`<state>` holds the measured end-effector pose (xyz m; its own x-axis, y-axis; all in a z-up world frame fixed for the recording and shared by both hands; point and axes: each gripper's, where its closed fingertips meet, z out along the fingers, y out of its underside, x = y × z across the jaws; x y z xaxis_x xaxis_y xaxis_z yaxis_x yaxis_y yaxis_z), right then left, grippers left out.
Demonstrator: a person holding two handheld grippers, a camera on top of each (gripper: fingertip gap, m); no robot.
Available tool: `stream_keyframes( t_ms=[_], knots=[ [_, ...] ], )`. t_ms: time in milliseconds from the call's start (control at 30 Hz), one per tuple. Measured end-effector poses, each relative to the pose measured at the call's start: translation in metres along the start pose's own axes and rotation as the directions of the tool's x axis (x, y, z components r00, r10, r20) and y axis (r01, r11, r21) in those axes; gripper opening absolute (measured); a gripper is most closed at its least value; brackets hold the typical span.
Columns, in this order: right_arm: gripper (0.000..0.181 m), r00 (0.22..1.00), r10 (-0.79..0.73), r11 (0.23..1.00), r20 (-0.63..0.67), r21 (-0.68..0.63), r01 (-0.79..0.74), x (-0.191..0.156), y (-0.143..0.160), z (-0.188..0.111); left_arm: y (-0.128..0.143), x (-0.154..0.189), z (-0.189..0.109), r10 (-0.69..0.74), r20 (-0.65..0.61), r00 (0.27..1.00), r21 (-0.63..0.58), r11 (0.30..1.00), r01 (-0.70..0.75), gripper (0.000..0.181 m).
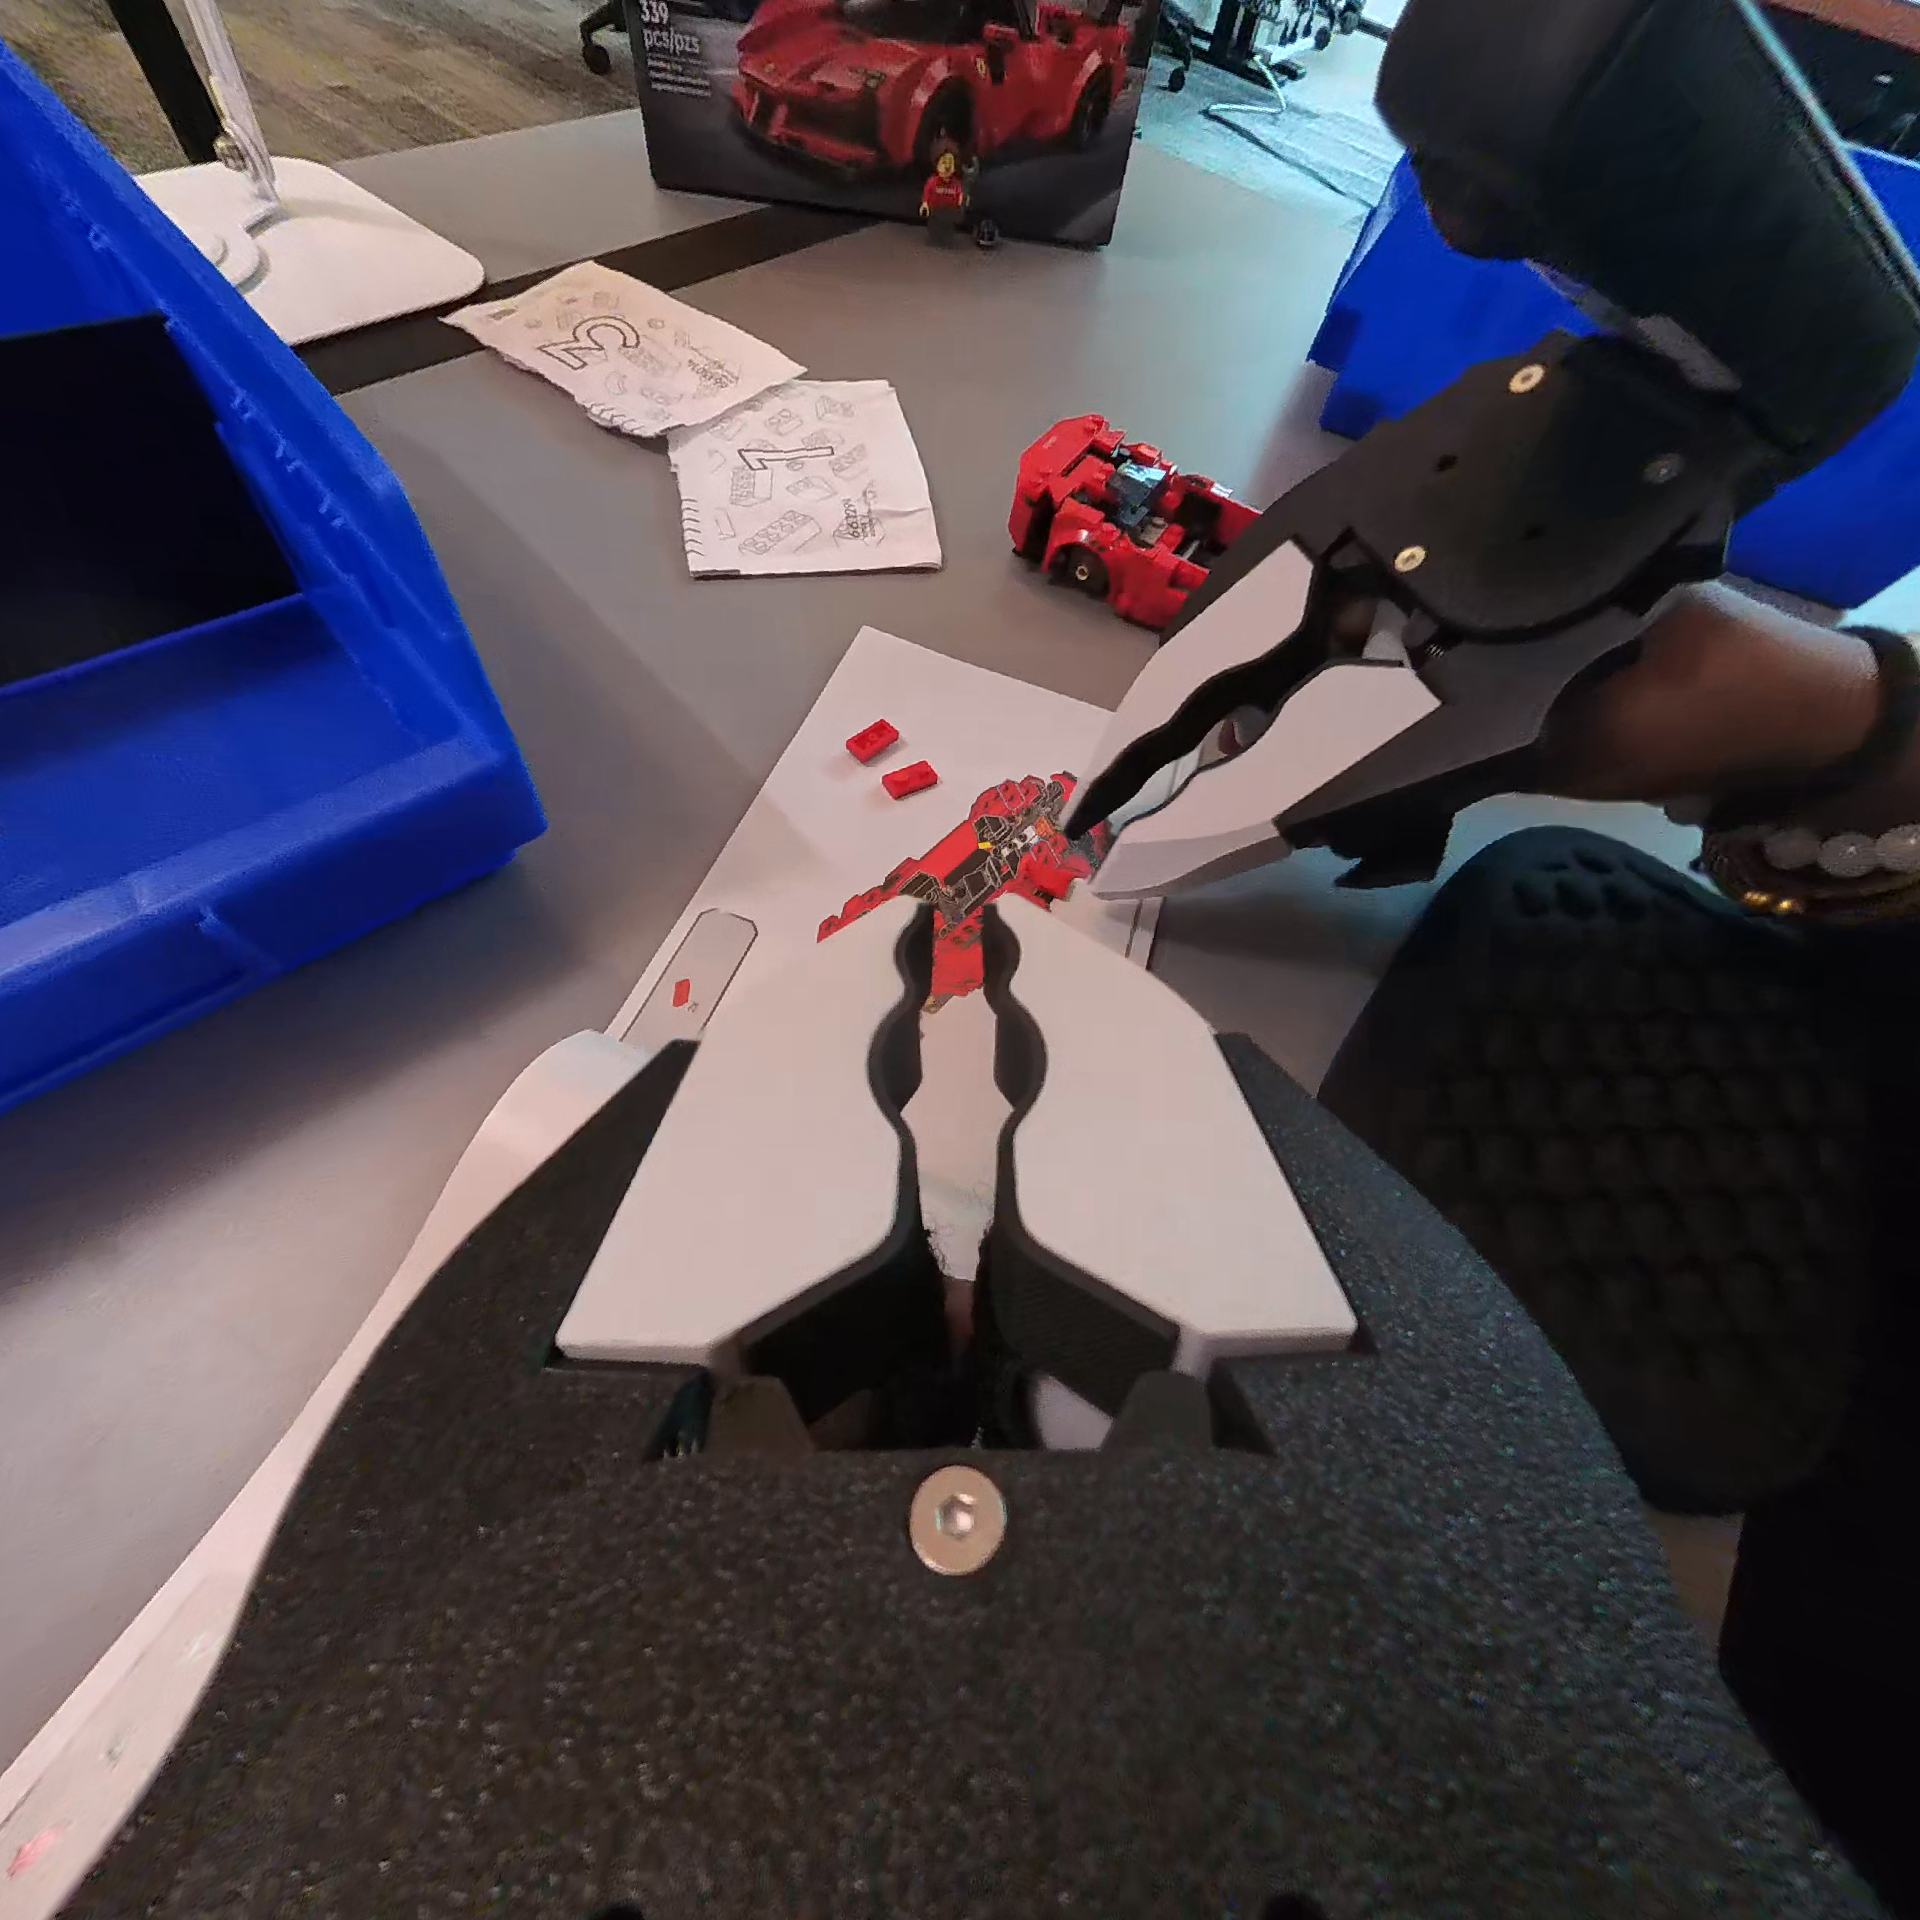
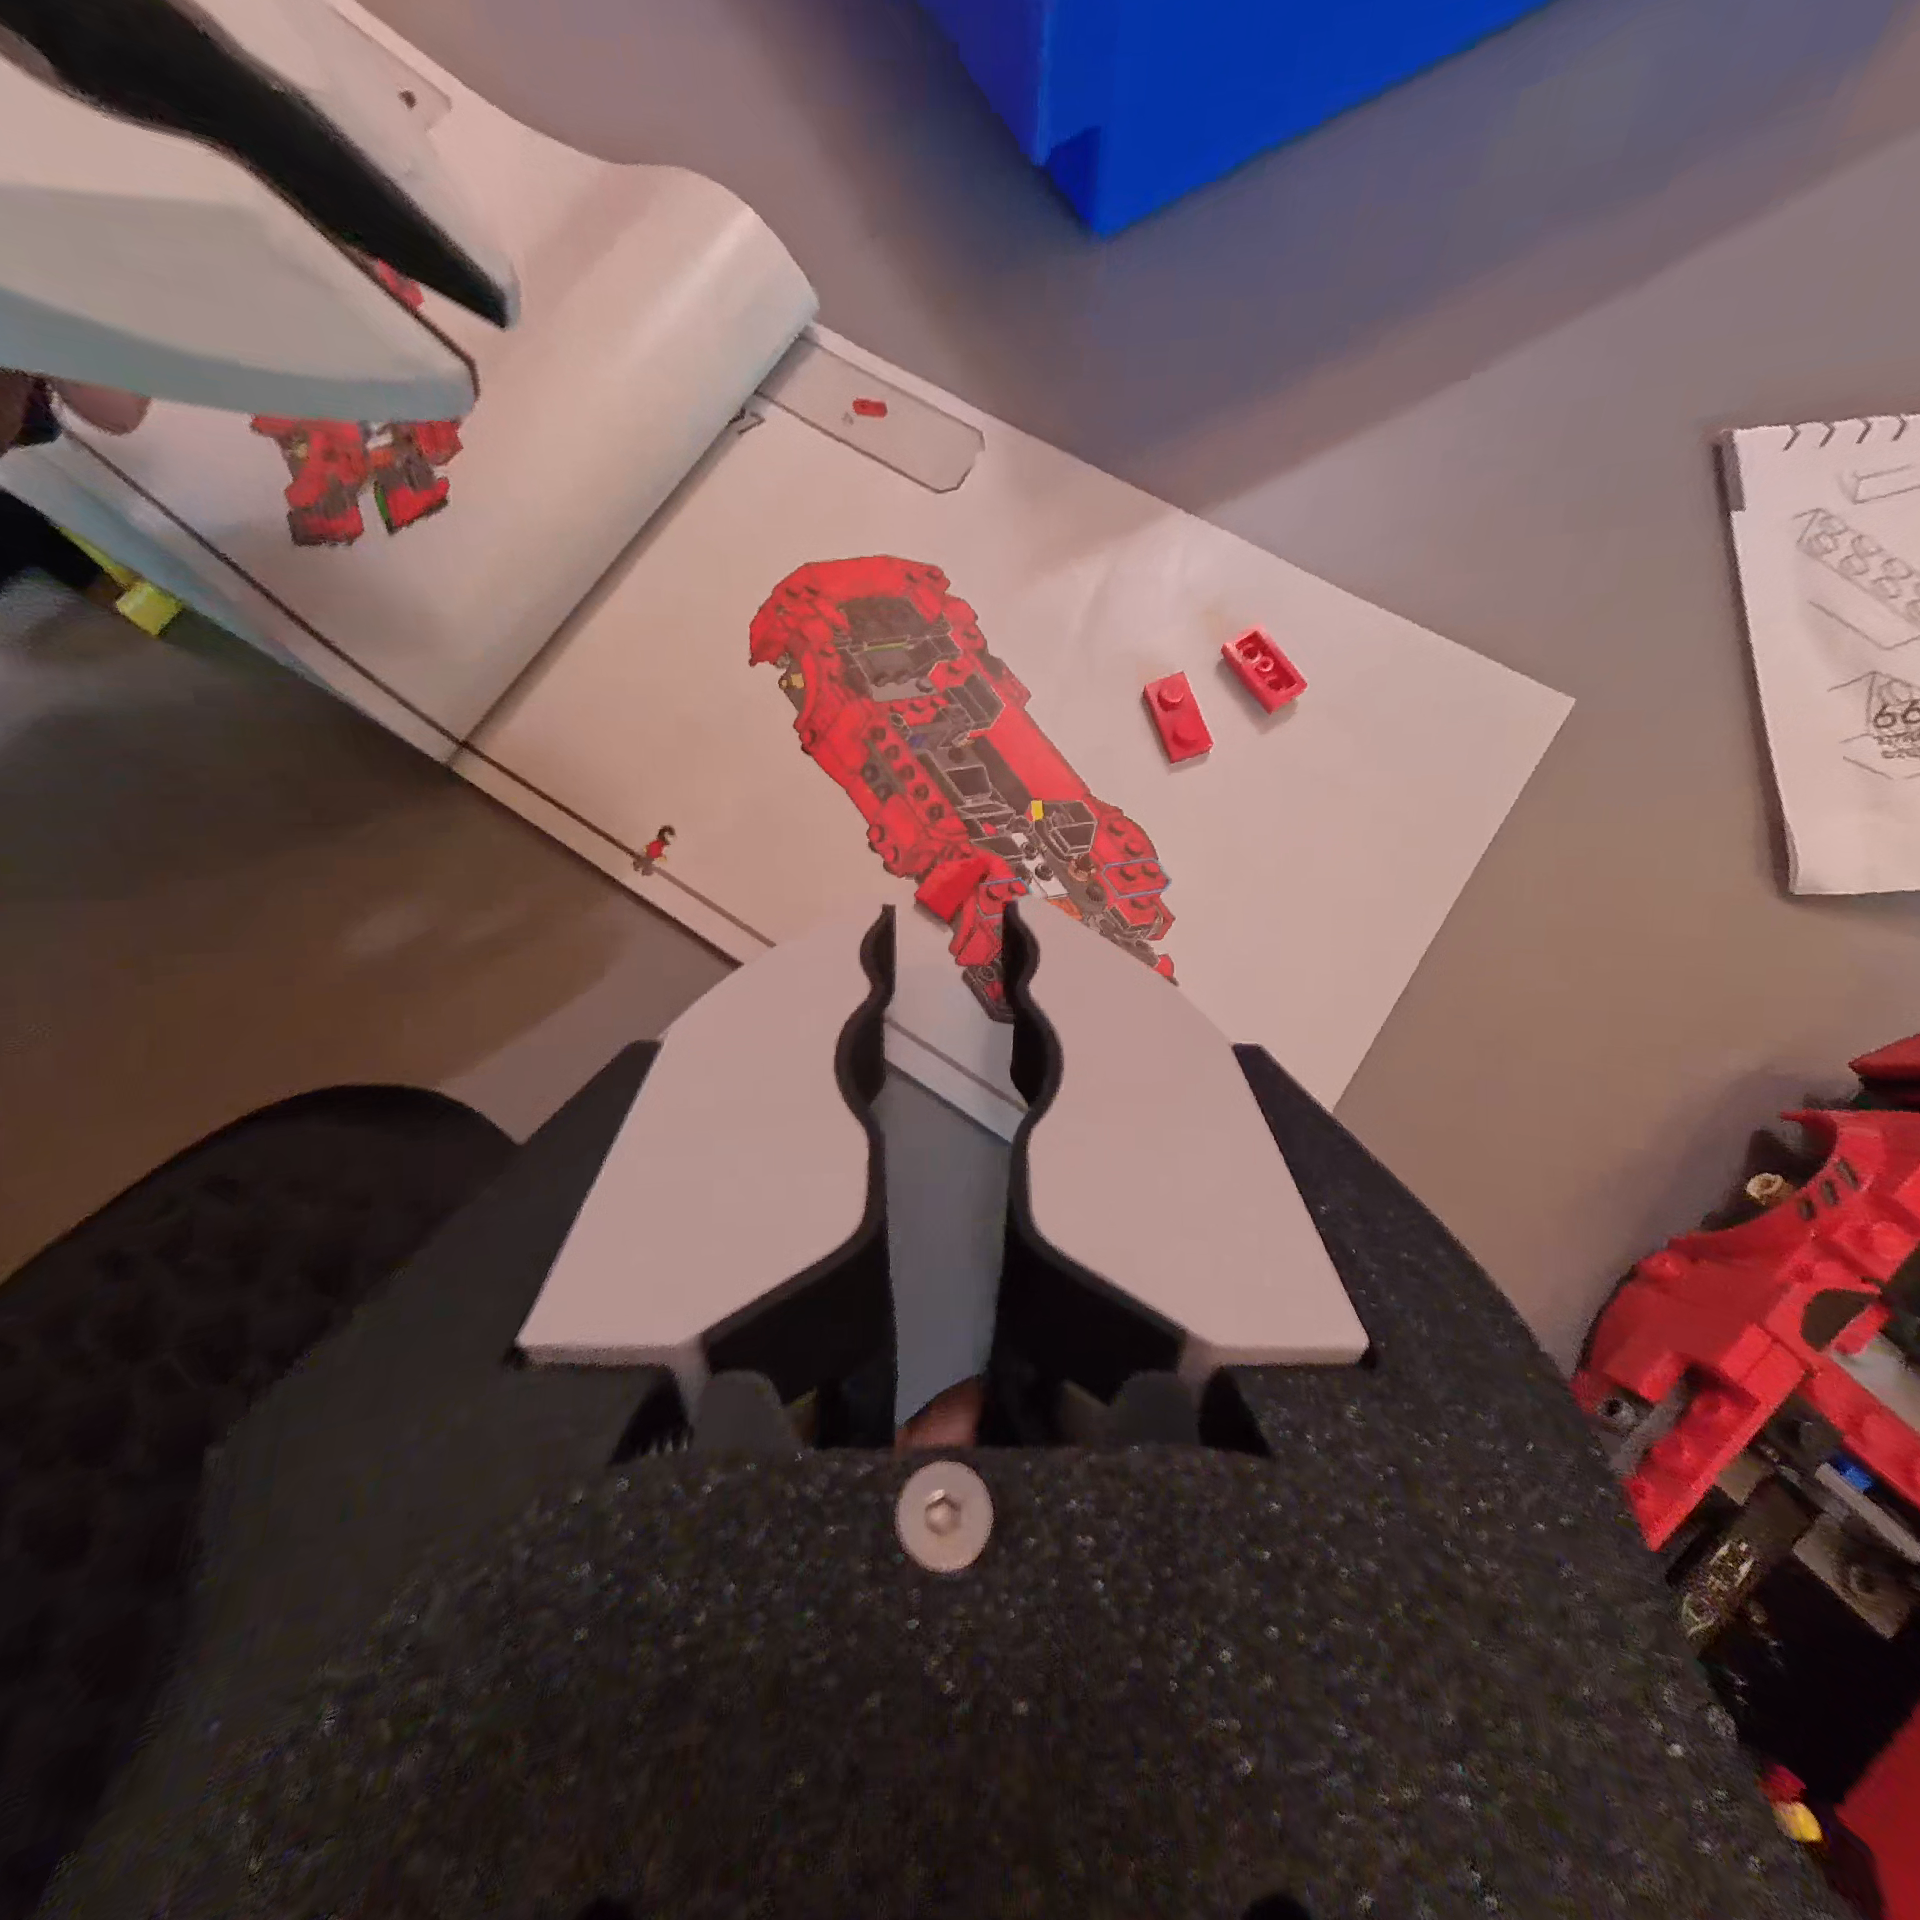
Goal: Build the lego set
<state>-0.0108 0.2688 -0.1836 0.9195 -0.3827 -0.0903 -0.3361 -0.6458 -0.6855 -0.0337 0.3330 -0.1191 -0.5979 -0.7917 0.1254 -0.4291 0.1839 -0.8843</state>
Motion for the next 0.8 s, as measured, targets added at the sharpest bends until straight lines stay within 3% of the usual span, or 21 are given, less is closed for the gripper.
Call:
stream_keyframes(
  t_ms=[200,300,433,567,667,800],
  knots=[
    [0.023,1.000,0.009,1.000,-0.028,-0.019,-0.009,-0.004,0.000,0.010,0.004,0.000,0.003,-0.014,-0.008,1.000,-0.010,1.000,0.014,0.008],
    [0.009,0.995,-0.025,0.999,-0.093,-0.029,0.023,0.003,0.000,0.011,0.004,0.001,0.005,-0.018,-0.014,1.000,-0.009,1.000,0.018,0.008],
    [0.008,0.996,-0.034,0.999,-0.081,-0.003,0.034,0.002,0.000,0.003,0.001,0.006,0.011,-0.014,-0.034,0.999,-0.005,1.000,0.014,0.008],
    [0.008,0.989,0.076,0.993,-0.130,0.103,-0.063,0.019,0.012,-0.060,-0.004,0.018,0.022,0.001,-0.073,0.997,-0.005,1.000,-0.001,0.007],
    [0.008,0.941,0.215,0.974,-0.261,0.132,-0.186,0.057,0.050,-0.112,-0.010,0.034,0.040,-0.003,-0.141,0.990,-0.003,1.000,0.003,0.007],
    [0.007,0.890,0.342,0.937,-0.302,0.179,-0.299,0.085,0.085,-0.138,-0.017,0.071,0.074,0.020,-0.293,0.956,-0.030,0.999,-0.030,0.008]
  ],
)
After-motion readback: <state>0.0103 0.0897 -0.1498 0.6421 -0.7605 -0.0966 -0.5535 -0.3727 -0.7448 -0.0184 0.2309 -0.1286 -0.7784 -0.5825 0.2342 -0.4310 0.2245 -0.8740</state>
